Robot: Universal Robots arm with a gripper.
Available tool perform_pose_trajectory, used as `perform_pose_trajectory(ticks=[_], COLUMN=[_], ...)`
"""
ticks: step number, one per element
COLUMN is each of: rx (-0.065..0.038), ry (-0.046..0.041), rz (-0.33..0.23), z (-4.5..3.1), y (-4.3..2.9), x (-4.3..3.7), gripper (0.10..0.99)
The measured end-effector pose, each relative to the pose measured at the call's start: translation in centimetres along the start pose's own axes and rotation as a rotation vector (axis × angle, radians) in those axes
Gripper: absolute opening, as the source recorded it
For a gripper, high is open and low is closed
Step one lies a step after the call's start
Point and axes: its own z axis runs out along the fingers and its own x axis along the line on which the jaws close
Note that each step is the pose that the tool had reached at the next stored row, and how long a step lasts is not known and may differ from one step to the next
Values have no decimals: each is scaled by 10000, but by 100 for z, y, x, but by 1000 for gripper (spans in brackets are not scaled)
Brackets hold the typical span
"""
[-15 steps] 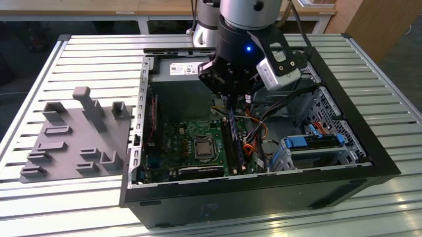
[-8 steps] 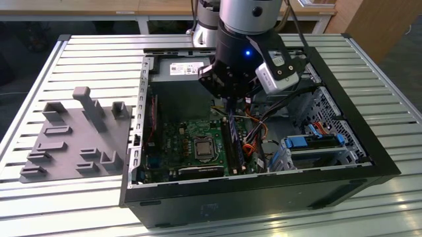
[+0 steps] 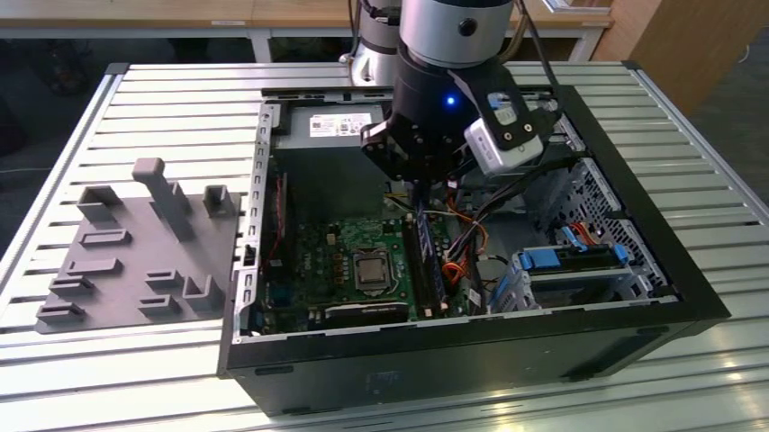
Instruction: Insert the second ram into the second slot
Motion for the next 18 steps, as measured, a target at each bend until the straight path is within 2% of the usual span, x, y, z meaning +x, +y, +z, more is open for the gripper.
perform_pose_trajectory(ticks=[18], rx=[0], ry=[0], rz=[0], z=[39], y=[0], x=[0], gripper=[137])
